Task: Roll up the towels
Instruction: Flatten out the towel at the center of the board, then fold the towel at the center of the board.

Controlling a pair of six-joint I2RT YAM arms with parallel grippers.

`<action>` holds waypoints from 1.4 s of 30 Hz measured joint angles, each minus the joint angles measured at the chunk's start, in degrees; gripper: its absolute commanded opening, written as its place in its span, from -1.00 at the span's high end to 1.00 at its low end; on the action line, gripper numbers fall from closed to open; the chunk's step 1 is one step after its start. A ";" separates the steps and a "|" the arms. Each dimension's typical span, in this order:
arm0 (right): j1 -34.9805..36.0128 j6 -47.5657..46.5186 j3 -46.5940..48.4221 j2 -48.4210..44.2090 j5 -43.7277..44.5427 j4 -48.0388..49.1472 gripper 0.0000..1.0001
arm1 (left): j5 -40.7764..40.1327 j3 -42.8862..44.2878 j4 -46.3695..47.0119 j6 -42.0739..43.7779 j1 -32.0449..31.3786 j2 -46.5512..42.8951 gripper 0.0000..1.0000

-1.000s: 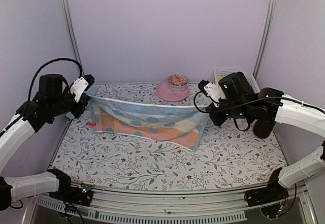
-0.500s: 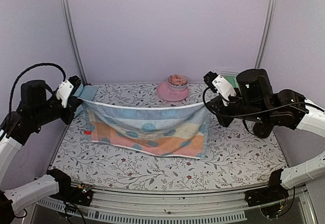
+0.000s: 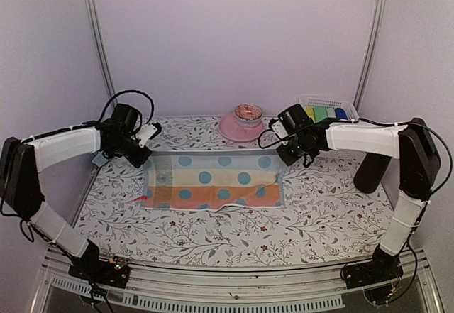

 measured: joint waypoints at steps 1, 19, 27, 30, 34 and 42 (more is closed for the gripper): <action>-1.27 -0.68 0.90 3.21 -0.35 0.22 0.97 | -0.63 1.75 0.79 0.00 0.22 3.80 1.00; -4.92 -12.11 15.10 22.69 -2.05 12.41 0.97 | -16.63 6.21 24.68 7.91 1.86 24.92 1.00; -4.92 -13.64 14.60 24.48 -3.23 14.25 0.97 | -16.39 3.69 30.69 11.02 3.10 24.96 1.00; -4.92 -13.90 11.37 23.47 -4.98 15.23 0.97 | -13.33 0.52 33.18 12.87 4.13 23.91 1.00; -4.46 -14.47 5.73 19.54 -7.76 14.91 0.97 | -8.98 -4.70 33.94 15.65 4.72 19.65 1.00; -0.96 -13.68 -1.31 11.43 -7.52 14.51 0.97 | -2.43 -11.89 35.15 18.93 6.47 8.94 1.00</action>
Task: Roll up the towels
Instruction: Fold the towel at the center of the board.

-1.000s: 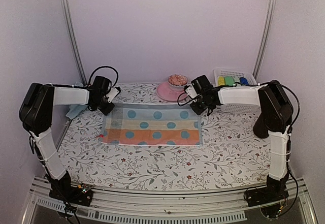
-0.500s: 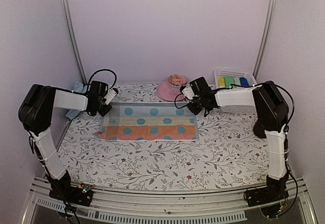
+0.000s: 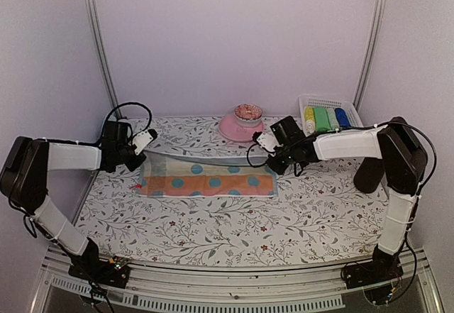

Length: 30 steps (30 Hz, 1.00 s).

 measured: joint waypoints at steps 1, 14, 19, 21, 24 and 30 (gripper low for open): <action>0.52 0.28 -0.79 -0.70 0.20 -0.09 0.97 | 0.79 -0.81 -0.02 0.26 0.28 -1.22 1.00; 6.10 6.67 -9.53 -2.97 4.33 -4.39 0.97 | 10.58 -10.91 -5.95 6.67 0.70 -14.19 1.00; 7.17 9.40 -10.99 -5.55 5.42 -5.40 0.97 | 12.39 -12.33 -8.09 8.17 0.70 -16.26 1.00; 7.74 9.88 -11.08 -5.88 5.79 -5.44 0.97 | 12.92 -13.22 -8.76 8.81 0.70 -16.59 1.00; 8.79 10.71 -11.43 -5.86 6.08 -5.86 0.97 | 13.55 -14.25 -10.05 9.33 0.70 -16.63 1.00; 9.88 11.54 -12.09 -5.84 6.03 -6.80 0.97 | 13.75 -14.67 -10.99 10.03 0.70 -16.17 1.00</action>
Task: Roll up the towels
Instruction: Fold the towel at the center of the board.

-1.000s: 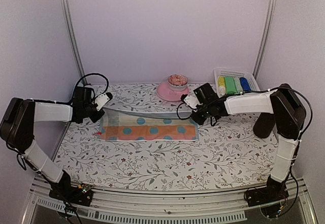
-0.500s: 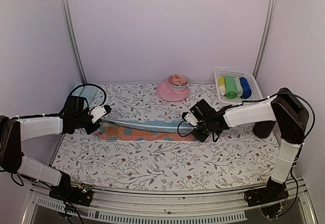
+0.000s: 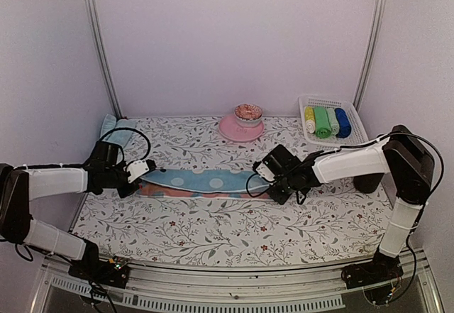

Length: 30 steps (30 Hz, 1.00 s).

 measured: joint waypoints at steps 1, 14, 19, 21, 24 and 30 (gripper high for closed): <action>0.07 0.17 -0.04 0.02 -0.02 -0.13 0.97 | 0.00 0.00 -0.02 0.04 0.00 0.22 1.00; 0.24 0.76 -0.07 0.59 -1.38 -1.77 0.95 | -1.95 -0.02 0.09 0.44 0.00 4.20 0.91; 0.68 0.72 -0.07 0.59 -2.05 -2.32 0.95 | -2.60 -0.02 0.26 0.48 0.00 4.52 0.96; 0.96 0.70 -0.07 0.59 -2.19 -2.49 0.94 | -2.82 -0.02 0.48 0.48 -0.02 4.52 0.95; 1.31 0.66 -0.07 0.59 -2.23 -2.67 0.89 | -3.08 -0.24 1.14 0.48 -0.02 4.52 0.87; 1.40 0.72 -0.09 0.46 -2.40 -3.02 0.46 | -3.87 -0.50 1.57 0.94 -0.02 4.52 0.54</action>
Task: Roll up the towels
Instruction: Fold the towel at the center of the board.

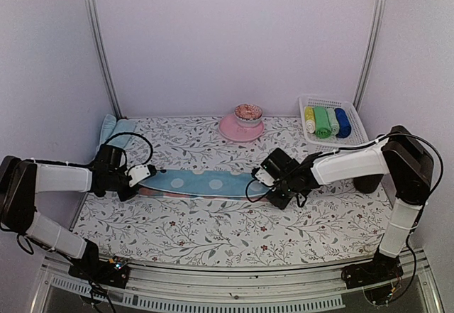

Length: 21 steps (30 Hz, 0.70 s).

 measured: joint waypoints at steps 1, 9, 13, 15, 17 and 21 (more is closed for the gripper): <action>0.00 0.09 0.00 -0.13 -0.20 -0.17 0.39 | -0.24 -0.11 0.00 0.11 0.00 0.00 0.45; 0.11 0.02 -0.33 -3.54 -2.19 -1.01 0.07 | -1.11 -1.05 -0.92 1.64 0.00 -1.18 -0.24; 0.57 -0.20 -0.76 -5.95 -4.22 -1.22 0.03 | -2.29 -1.60 -1.29 2.60 0.24 -2.73 -0.73; 0.68 -0.28 -1.14 -7.34 -5.49 -1.36 -0.01 | -2.64 -1.66 -1.38 3.37 0.70 -3.30 -0.94; 0.70 -0.31 -1.40 -9.05 -6.62 -1.49 -0.06 | -3.19 -1.75 -1.70 4.07 1.70 -4.04 -0.94; 0.55 -0.09 -1.66 -13.22 -7.08 -0.96 -0.07 | -3.37 -1.70 -2.69 5.14 4.15 -5.66 -0.95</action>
